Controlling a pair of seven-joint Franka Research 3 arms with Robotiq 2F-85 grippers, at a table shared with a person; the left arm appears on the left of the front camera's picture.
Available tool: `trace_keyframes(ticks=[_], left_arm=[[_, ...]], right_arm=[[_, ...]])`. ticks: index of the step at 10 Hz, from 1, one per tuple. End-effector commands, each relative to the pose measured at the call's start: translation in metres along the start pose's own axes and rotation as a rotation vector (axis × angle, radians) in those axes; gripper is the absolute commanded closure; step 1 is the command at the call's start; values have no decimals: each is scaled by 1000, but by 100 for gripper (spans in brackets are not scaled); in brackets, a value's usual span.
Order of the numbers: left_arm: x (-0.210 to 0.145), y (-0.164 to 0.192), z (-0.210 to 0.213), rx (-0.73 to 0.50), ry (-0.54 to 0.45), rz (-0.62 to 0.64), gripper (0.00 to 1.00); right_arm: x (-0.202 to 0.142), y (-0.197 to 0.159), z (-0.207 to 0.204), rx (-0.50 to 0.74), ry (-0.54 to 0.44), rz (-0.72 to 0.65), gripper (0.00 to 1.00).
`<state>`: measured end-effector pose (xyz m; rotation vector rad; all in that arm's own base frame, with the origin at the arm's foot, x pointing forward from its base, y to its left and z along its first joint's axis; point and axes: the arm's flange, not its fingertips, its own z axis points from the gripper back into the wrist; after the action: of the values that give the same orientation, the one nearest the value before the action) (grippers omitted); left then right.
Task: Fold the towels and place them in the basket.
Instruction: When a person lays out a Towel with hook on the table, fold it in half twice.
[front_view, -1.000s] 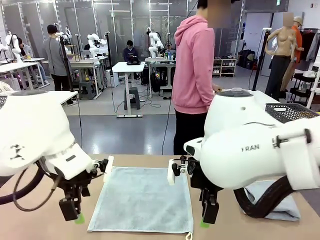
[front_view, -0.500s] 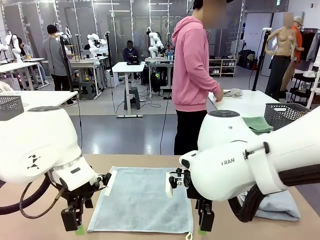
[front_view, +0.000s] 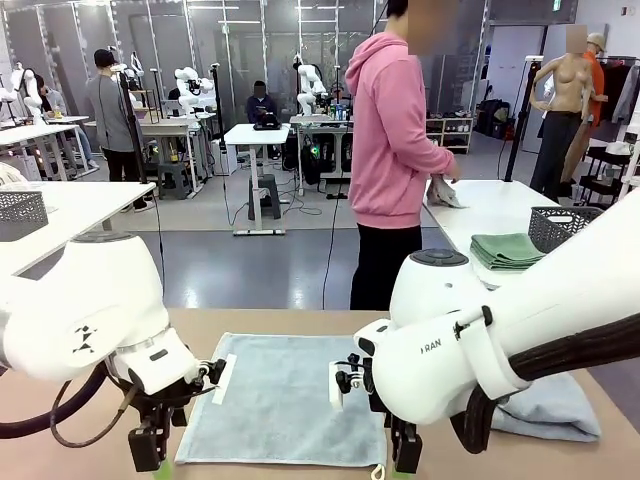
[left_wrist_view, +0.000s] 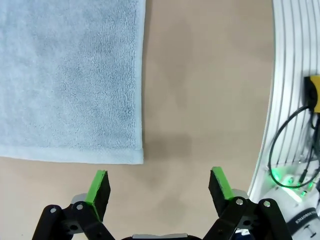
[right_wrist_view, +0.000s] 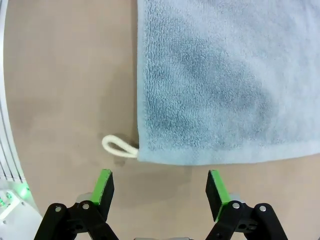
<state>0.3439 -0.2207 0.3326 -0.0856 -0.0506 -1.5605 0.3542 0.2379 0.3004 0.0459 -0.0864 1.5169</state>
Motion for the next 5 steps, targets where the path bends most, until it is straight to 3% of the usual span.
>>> trace_keyframes(ticks=[1, 5], left_arm=[[-1, 2, -13, 13, 0, 8, 0], [7, 11, -24, 0, -3, -13, 0]], right_arm=[[-1, 4, -10, 4, -33, 21, 7], [11, 0, -12, 18, -19, 32, 7]])
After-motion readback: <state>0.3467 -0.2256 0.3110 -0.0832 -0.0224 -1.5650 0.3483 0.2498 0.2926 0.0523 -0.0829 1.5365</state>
